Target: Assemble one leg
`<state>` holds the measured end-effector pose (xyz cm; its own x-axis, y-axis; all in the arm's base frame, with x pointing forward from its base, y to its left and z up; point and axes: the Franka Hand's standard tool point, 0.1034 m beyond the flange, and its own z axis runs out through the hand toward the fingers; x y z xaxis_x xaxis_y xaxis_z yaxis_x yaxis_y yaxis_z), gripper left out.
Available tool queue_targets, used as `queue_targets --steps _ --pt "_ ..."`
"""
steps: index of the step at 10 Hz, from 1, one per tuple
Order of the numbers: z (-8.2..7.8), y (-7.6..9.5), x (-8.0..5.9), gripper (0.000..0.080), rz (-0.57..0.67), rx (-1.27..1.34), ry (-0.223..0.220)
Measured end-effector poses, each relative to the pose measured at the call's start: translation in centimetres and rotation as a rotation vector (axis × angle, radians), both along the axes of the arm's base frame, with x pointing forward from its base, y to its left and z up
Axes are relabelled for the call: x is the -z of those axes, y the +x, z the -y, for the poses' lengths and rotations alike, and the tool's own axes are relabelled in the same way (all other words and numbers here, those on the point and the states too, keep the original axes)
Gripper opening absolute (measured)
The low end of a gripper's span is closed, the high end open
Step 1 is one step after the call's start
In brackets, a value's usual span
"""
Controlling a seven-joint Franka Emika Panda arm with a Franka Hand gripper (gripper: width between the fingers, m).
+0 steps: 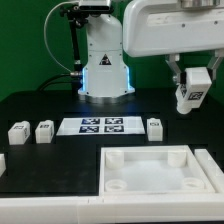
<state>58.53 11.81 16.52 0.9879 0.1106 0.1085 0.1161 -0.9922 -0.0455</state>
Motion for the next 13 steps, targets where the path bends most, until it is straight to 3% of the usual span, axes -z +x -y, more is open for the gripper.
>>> queue_targets --steps 3,5,7,8,11,12,13 --pt "-0.2 0.6 0.2 0.0294 0.34 0.01 0.057" --pt "-0.1 2.2 1.5 0.0294 0.531 -0.013 0.076" --pt "0.1 5.3 1.5 0.0294 0.536 -0.055 0.052" --pt "0.1 5.4 2.5 0.0294 0.552 -0.068 0.046" --pt "0.1 5.3 2.7 0.0294 0.543 -0.072 0.044" --pt "0.5 5.3 2.8 0.0294 0.545 -0.091 0.032" --pt "1.9 5.4 3.6 0.0294 0.541 -0.101 0.017"
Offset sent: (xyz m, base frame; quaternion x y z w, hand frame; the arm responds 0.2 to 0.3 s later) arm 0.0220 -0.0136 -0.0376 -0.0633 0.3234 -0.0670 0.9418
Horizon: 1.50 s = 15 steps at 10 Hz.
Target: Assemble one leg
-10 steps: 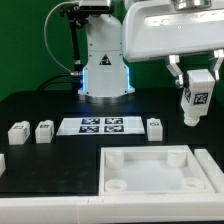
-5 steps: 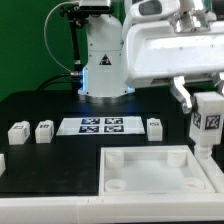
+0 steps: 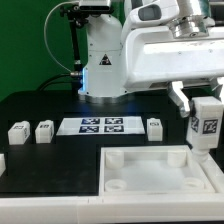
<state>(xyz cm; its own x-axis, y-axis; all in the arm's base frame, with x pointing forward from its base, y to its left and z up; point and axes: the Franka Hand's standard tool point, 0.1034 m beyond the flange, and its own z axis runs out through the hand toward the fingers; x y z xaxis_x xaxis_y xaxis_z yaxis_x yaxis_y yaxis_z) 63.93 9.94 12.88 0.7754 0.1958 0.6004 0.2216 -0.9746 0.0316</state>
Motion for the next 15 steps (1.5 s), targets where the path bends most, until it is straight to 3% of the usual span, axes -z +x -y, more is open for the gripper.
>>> queue_targets --steps 3,15 --pt "0.3 -0.4 1.8 0.0294 -0.025 0.008 0.006" --pt "-1.5 -1.5 4.4 0.0294 -0.052 0.005 0.018"
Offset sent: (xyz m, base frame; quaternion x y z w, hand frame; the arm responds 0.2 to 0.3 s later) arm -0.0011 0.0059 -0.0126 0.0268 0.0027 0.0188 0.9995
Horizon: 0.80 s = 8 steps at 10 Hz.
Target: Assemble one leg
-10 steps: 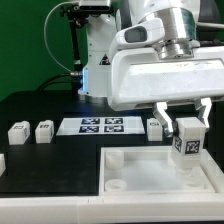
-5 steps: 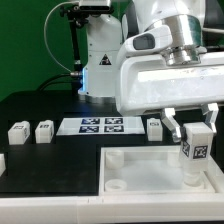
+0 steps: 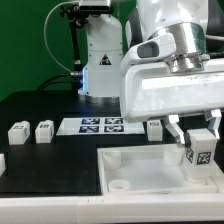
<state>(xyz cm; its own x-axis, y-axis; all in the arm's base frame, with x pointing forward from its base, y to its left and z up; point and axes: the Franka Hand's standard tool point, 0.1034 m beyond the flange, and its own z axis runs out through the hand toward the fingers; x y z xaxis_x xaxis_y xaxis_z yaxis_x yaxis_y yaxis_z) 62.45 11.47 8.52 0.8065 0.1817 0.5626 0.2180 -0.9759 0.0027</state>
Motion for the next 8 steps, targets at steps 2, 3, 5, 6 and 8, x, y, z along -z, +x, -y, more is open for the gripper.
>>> queue_targets --steps 2,3,5,6,8 --pt "0.0 -0.07 0.25 0.0294 0.009 0.0 0.001" --pt "0.04 -0.09 0.46 0.0294 0.019 0.002 0.002" --pt "0.03 -0.04 0.44 0.0492 0.017 0.001 0.001" --pt "0.03 -0.04 0.46 0.0492 0.017 0.001 0.001" --pt "0.03 -0.05 0.46 0.064 0.017 0.001 0.001"
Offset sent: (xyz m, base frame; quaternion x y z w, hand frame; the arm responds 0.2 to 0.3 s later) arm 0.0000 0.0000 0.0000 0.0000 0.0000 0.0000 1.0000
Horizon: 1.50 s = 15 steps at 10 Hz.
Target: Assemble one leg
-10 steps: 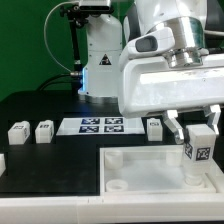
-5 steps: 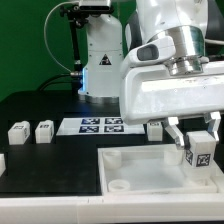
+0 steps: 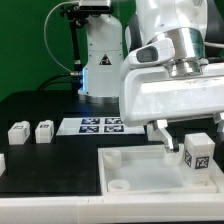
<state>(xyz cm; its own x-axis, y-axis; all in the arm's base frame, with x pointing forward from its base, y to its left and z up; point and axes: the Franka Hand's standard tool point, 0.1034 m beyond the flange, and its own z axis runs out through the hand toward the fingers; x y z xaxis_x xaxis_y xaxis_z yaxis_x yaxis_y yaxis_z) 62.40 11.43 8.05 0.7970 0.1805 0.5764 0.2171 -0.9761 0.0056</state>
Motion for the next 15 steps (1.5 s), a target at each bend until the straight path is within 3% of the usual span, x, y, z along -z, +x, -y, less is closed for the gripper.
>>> queue_targets --steps 5,7,9,11,14,15 --pt "0.0 0.0 0.0 0.0649 -0.003 0.0 0.0" --pt "-0.2 0.9 -1.2 0.0649 -0.037 0.01 0.006" --pt "-0.1 1.5 -1.3 0.0649 -0.11 0.008 0.001" --pt "-0.2 0.7 -0.2 0.0649 -0.329 -0.005 -0.012" --pt "-0.5 -0.1 0.1 0.0649 -0.616 -0.031 -0.031" --pt "-0.6 0.3 0.0 0.0649 -0.689 -0.044 -0.034"
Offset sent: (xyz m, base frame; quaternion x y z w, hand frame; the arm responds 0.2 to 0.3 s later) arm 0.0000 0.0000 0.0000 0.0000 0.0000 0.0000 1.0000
